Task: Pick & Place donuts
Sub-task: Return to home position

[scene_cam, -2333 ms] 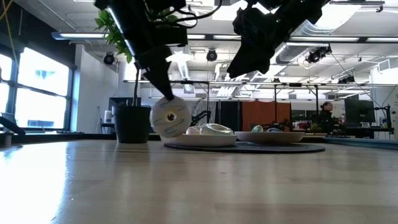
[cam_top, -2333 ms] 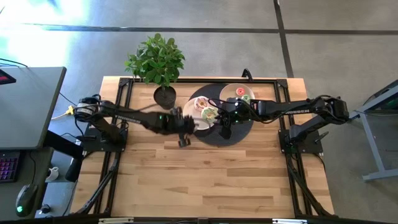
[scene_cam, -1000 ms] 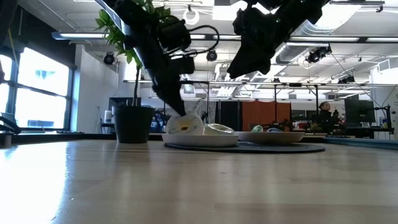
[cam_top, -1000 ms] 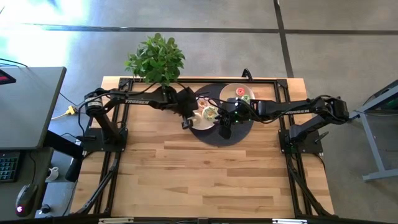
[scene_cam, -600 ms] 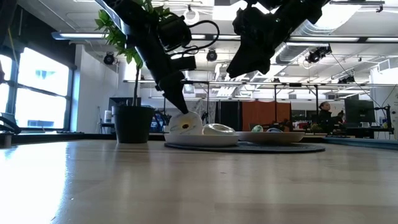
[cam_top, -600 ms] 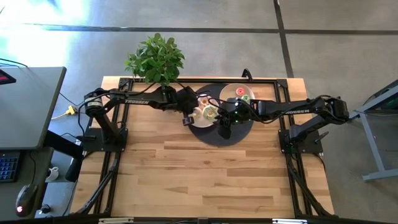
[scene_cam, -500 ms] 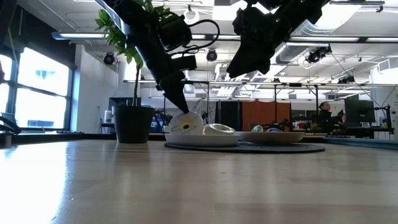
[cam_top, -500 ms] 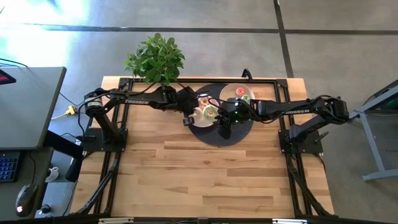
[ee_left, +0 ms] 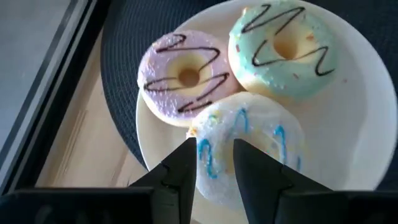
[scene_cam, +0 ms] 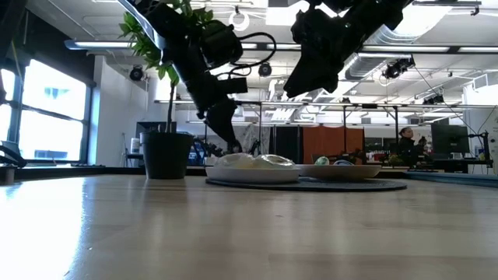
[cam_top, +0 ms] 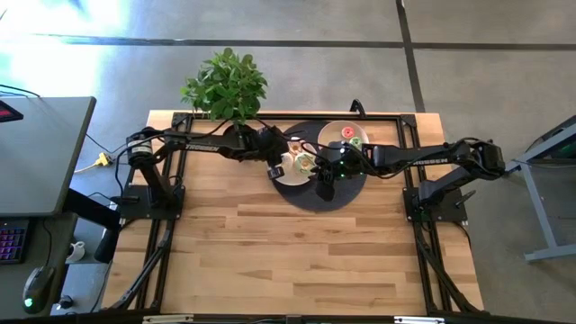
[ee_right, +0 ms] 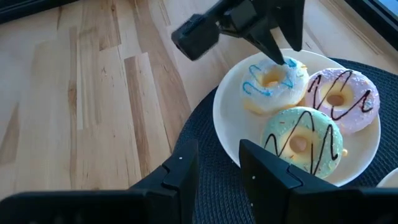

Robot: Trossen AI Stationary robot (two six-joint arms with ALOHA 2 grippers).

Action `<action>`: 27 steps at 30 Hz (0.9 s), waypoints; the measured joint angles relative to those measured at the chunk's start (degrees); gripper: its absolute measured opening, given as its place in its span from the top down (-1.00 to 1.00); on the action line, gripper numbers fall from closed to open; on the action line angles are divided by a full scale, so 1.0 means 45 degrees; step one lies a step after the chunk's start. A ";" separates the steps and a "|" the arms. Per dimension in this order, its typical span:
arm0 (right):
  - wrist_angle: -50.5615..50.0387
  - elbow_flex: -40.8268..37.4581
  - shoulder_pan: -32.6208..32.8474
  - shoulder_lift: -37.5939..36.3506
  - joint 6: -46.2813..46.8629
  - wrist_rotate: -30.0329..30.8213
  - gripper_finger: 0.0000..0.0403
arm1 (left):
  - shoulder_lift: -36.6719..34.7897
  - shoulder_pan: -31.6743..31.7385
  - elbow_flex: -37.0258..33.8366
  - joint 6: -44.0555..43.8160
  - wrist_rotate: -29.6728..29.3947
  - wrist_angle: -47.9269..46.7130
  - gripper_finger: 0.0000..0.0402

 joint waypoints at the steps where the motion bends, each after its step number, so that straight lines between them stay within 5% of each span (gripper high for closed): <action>1: 0.0000 0.0000 0.0000 0.0000 0.0000 0.0000 0.43 | -0.0075 0.0000 -0.0001 -0.0014 0.0100 -0.0104 0.49; 14: -0.1000 -0.0015 0.0014 -0.1266 -0.0307 -0.0164 0.43 | -0.1359 -0.0005 0.1447 -0.2756 0.3295 -0.3545 0.49; 27: -0.4425 -0.0382 0.0005 -0.6718 -0.0604 0.0075 0.43 | -0.7058 -0.1140 0.0782 -0.3573 0.3326 -0.6111 0.49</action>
